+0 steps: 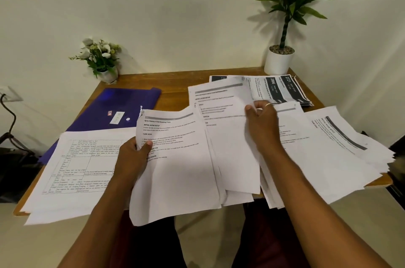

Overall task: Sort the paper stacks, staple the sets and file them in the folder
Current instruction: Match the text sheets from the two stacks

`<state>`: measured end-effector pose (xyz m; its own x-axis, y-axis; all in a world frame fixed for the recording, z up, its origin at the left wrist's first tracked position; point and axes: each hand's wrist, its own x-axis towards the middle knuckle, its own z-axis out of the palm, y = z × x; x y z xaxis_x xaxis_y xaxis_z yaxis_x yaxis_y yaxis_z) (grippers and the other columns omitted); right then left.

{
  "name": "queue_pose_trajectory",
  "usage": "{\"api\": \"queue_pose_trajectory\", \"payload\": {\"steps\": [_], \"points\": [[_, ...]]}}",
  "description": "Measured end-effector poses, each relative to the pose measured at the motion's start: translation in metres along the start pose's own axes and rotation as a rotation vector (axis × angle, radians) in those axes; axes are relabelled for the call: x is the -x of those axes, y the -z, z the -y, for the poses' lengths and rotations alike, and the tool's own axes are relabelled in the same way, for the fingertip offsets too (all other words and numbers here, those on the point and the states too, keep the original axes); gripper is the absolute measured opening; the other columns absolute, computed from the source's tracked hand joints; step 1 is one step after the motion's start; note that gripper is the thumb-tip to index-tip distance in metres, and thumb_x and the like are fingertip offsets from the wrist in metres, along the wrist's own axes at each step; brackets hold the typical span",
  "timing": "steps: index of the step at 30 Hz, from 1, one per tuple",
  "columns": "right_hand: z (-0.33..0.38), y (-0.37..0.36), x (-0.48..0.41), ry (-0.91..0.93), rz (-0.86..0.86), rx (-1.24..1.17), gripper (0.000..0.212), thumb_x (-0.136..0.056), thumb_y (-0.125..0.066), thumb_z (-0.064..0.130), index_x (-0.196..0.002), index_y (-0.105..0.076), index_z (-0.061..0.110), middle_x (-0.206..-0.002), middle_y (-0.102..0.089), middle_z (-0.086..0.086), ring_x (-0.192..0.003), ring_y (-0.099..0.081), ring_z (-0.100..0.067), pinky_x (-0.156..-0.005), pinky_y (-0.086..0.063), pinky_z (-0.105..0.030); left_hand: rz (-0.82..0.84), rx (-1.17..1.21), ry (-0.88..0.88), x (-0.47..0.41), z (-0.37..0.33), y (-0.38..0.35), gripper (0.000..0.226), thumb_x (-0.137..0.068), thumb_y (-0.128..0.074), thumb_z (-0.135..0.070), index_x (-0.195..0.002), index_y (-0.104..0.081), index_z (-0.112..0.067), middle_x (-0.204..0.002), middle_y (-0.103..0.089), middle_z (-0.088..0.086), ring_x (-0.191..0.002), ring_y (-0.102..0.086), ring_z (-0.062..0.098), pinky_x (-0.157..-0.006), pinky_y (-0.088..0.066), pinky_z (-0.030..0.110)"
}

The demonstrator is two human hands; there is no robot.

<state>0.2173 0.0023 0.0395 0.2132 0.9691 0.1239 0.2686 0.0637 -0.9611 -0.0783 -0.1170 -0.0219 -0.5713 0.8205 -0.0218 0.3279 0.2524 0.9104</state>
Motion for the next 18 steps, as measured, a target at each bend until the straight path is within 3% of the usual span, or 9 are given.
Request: {"api": "queue_pose_trajectory", "payload": {"steps": [5,7,13,16,18], "points": [[-0.005,0.05,-0.038,-0.034,-0.032,0.141,0.025,-0.096,-0.058,0.022,-0.116,-0.066,0.011,-0.108,-0.069,-0.003,-0.095,-0.063,-0.019,-0.074,-0.041,-0.023,-0.005,0.02,0.009,0.002,-0.003,0.0,0.018,-0.102,-0.058,-0.029,-0.118,-0.061,-0.021,-0.108,-0.064,-0.003,-0.08,-0.06,0.007,-0.063,-0.043,0.019],[-0.016,0.076,-0.05,-0.063,-0.031,0.294,0.023,-0.096,-0.06,0.023,-0.116,-0.066,0.013,-0.109,-0.066,-0.001,-0.096,-0.059,-0.021,-0.081,-0.039,-0.027,-0.006,0.018,0.007,0.001,-0.003,0.0,0.015,-0.102,-0.059,-0.029,-0.115,-0.06,-0.021,-0.107,-0.065,-0.002,-0.08,-0.06,0.006,-0.063,-0.043,0.019],[-0.069,0.095,-0.059,-0.076,-0.004,0.665,0.043,-0.094,-0.07,0.026,-0.133,-0.056,0.014,-0.134,-0.061,-0.016,-0.126,-0.054,-0.039,-0.102,-0.042,-0.046,0.002,0.032,0.019,0.001,-0.004,-0.001,0.016,-0.102,-0.059,-0.029,-0.114,-0.06,-0.018,-0.102,-0.067,0.001,-0.079,-0.061,0.005,-0.063,-0.044,0.02],[-0.083,0.082,-0.051,0.04,-0.115,0.837,0.051,-0.092,-0.073,0.02,-0.139,-0.052,0.016,-0.138,-0.054,-0.017,-0.128,-0.046,-0.04,-0.104,-0.037,-0.053,0.007,0.04,0.016,0.001,-0.003,0.0,0.02,-0.102,-0.059,-0.03,-0.116,-0.063,-0.016,-0.102,-0.068,0.001,-0.082,-0.064,0.008,-0.064,-0.046,0.021],[-0.087,0.074,-0.049,0.159,-0.17,0.92,0.044,-0.092,-0.072,0.016,-0.134,-0.058,0.016,-0.136,-0.053,-0.016,-0.124,-0.045,-0.039,-0.1,-0.035,-0.053,0.012,0.039,0.015,0.002,-0.002,0.001,0.021,-0.102,-0.06,-0.03,-0.117,-0.063,-0.016,-0.103,-0.069,0.001,-0.083,-0.064,0.008,-0.064,-0.047,0.021]]}}
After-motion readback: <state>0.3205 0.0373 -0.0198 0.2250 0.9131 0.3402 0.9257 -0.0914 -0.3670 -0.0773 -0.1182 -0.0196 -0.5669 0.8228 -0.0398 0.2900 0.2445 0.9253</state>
